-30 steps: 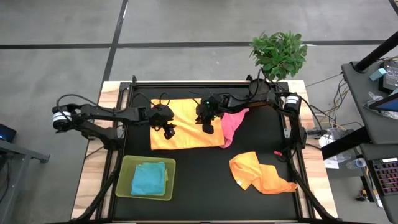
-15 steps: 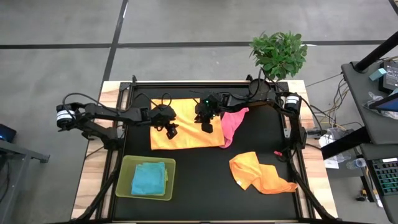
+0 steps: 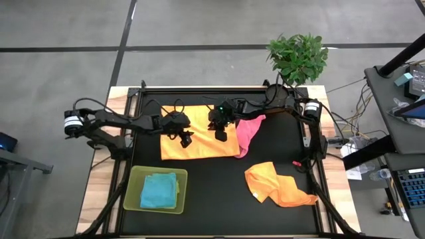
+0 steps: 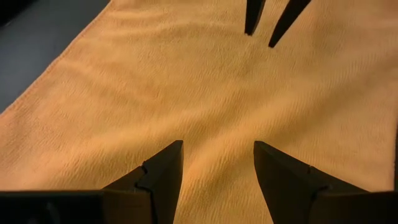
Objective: Fold microfiber towels
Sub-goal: Fold the left orange microfiber towel
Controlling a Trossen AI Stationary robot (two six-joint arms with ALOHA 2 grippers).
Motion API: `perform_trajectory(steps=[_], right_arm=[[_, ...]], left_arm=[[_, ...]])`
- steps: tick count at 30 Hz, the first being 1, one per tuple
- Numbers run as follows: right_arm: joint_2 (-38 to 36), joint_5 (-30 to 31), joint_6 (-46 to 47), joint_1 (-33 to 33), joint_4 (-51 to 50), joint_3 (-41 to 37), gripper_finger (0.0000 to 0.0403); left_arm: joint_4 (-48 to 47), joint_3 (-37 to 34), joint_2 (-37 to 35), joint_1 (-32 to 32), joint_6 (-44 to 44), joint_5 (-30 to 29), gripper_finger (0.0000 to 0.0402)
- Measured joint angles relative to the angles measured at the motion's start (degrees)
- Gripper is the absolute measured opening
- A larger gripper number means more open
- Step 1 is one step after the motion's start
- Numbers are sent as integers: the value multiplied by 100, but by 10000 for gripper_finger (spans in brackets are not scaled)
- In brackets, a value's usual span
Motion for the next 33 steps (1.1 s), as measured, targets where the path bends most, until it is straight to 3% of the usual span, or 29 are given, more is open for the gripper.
perform_trajectory(steps=[9, 20, 33], right_arm=[[-2, 1, 0, 1, -102, 0, 63], [-2, 16, -229, 2, -88, 0, 63], [-3, 902, -369, -7, -20, 0, 63]], left_arm=[[275, 2, 238, -2, -14, 2, 180], [1325, 20, 657, -4, 120, 6, 180], [1604, 98, 714, 0, 307, 7, 180]])
